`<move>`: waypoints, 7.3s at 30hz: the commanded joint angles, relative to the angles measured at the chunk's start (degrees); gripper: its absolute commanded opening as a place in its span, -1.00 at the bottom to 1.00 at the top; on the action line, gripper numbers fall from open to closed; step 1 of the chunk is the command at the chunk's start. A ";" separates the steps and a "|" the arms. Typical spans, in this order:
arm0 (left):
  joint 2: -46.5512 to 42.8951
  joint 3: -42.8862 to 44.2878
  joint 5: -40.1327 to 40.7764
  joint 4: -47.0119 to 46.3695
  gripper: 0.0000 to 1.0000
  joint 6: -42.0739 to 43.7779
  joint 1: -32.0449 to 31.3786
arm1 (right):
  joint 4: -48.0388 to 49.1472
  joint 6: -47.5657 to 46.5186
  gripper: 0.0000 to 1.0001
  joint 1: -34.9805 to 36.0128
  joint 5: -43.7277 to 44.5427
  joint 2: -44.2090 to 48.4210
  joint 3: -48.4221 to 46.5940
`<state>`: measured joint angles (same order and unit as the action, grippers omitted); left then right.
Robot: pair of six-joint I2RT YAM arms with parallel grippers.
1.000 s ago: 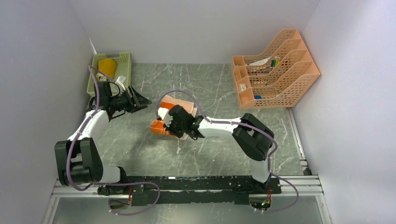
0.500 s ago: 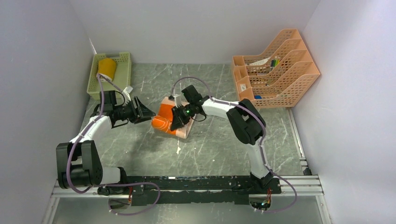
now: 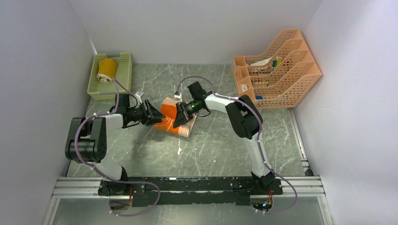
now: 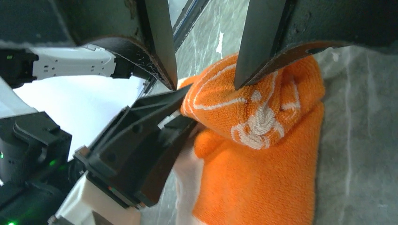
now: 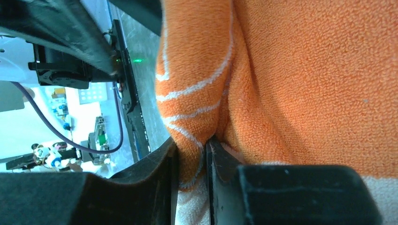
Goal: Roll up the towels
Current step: Roll the towel at the center of the board, then pick up the towel at the center of the board, then place the towel in the bin.
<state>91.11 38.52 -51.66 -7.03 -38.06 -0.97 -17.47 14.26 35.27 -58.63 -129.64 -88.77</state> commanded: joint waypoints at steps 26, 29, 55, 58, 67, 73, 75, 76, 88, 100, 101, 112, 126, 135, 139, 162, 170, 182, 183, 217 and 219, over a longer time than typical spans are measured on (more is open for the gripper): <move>11.89 12.47 8.66 -5.58 0.17 -4.43 -3.69 | 13.21 -31.40 0.33 19.29 55.28 23.20 16.28; 12.28 14.14 7.53 -5.13 0.17 -4.88 -3.75 | 18.10 -32.20 0.33 19.93 62.82 22.30 19.14; 2.24 25.03 9.36 15.34 0.47 5.46 0.32 | 1.58 -11.92 -0.18 0.96 36.63 7.76 2.56; -0.38 19.03 10.25 12.81 0.55 4.20 0.08 | 2.38 -7.01 -0.18 -3.12 28.31 4.42 0.75; 1.40 10.89 14.76 3.83 0.69 -1.23 -6.22 | 10.95 4.95 -0.22 -10.29 13.30 -2.26 -0.22; 7.60 12.26 16.75 -4.05 0.98 -5.23 -9.70 | 16.73 10.81 -0.24 -12.07 8.08 -3.86 1.76; 9.60 13.14 18.24 -5.79 1.00 -6.00 -10.40 | 19.81 13.18 -0.24 -12.34 6.03 -3.93 3.31; 10.52 13.54 19.09 -6.63 1.00 -6.48 -10.68 | 21.70 14.72 -0.24 -12.52 5.12 -3.99 4.19; 21.64 8.55 22.15 -40.79 1.00 -27.73 -12.98 | 40.53 28.87 -0.27 -13.09 -1.84 -5.94 11.31; 25.13 10.33 28.61 -45.15 1.00 -29.86 -17.31 | 56.82 41.42 -0.31 -11.07 -4.44 -7.20 15.00; 25.71 10.87 28.65 -45.22 0.95 -29.77 -17.45 | 57.47 41.93 -0.31 -10.75 -4.54 -7.11 15.11; 24.15 15.41 29.60 -38.19 -0.40 -25.21 -16.96 | 46.88 32.76 -0.29 -10.95 -3.92 -2.96 14.31; 16.25 42.57 34.76 6.77 -0.81 2.45 -9.54 | 28.91 15.53 0.00 -20.01 5.52 16.83 22.41; 24.58 76.19 34.34 41.08 -0.67 24.59 4.46 | 31.69 15.17 0.02 -19.96 6.70 24.74 32.34; 34.86 91.88 27.63 53.57 -0.69 34.52 10.20 | 31.00 13.92 0.02 -18.97 6.78 26.32 35.63; 53.82 97.96 3.18 27.74 -0.37 27.11 20.84 | 22.19 7.81 0.02 -9.95 11.45 25.38 32.90; 54.62 96.37 14.08 20.51 -0.14 24.94 20.52 | 21.74 7.77 0.02 -8.43 12.05 24.00 32.04; 50.78 95.28 14.76 22.18 0.87 28.52 19.80 | 20.65 6.59 0.02 -7.63 11.96 23.42 31.79; 49.99 94.71 15.76 22.16 0.86 28.82 19.86 | 20.57 6.46 0.02 -7.59 12.01 23.58 31.77; 41.73 84.55 38.64 18.67 0.83 30.81 14.95 | 17.86 2.19 0.04 -7.32 15.18 30.16 32.52; 37.42 83.36 39.49 17.30 0.99 30.12 15.67 | 15.67 0.16 0.05 -7.32 16.70 30.92 29.04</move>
<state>138.96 122.85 -15.55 12.56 -8.36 13.67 1.06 18.59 27.62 -44.31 -102.02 -54.41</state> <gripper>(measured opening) 0.928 0.521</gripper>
